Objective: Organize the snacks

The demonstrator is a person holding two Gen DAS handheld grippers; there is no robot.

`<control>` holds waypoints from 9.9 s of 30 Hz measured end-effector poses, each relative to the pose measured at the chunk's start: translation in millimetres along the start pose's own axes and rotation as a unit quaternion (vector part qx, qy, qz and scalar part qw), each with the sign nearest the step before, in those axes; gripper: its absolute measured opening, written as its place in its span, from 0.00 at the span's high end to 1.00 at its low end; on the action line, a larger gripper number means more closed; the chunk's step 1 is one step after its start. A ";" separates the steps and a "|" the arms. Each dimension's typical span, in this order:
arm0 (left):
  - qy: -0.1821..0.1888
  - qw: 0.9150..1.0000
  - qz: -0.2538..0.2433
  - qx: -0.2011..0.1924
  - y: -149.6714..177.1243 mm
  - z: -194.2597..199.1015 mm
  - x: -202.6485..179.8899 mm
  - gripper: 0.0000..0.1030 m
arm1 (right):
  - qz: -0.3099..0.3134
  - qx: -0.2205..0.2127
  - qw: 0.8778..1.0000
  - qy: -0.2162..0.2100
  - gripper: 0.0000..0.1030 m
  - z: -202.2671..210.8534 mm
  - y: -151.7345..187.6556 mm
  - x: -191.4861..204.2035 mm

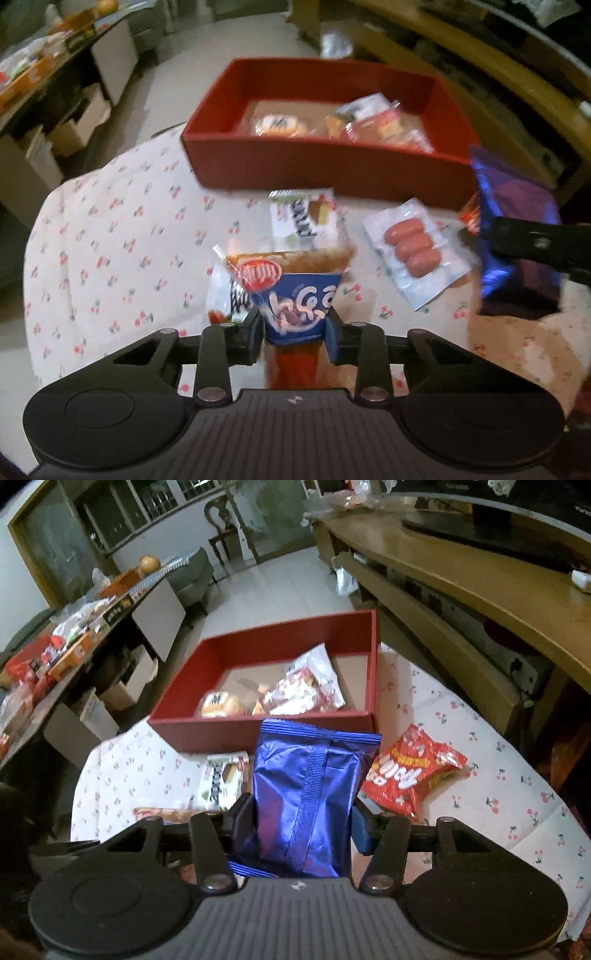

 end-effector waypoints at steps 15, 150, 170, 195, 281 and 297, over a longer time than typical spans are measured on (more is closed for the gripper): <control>0.056 0.997 0.054 0.006 -15.1 -21.7 13.5 0.63 | 0.020 0.007 1.000 0.005 0.34 -20.8 -4.2 9.4; 0.060 0.988 0.136 0.037 -22.9 -50.7 52.8 0.17 | -0.048 0.088 0.985 0.143 0.33 -113.1 -28.6 -89.2; 0.021 0.991 0.125 0.045 -14.8 -63.2 64.1 0.19 | 0.023 0.079 0.996 0.041 0.36 -45.6 7.4 -28.9; 0.047 0.995 0.071 0.045 18.0 -16.9 38.6 0.40 | 0.060 0.087 0.994 0.000 0.36 -35.8 25.0 1.2; 0.038 0.998 0.001 -0.048 -28.8 6.9 13.1 0.43 | 0.101 -0.003 0.995 0.011 0.37 -31.2 -2.8 36.5; 0.028 0.997 -0.002 -0.073 -58.6 2.0 8.8 0.43 | 0.078 -0.032 0.996 0.025 0.37 -37.7 -29.5 32.3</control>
Point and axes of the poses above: each gripper's, at about its wrist camera, not at the fingertips, and z roughly against the way its jaws point, x to its left, y to its underside, the point moved 5 cm from there along -z, roughly the way its jaws point, and after that the axes turned 6 degrees about -x, right-handed, at the moved point
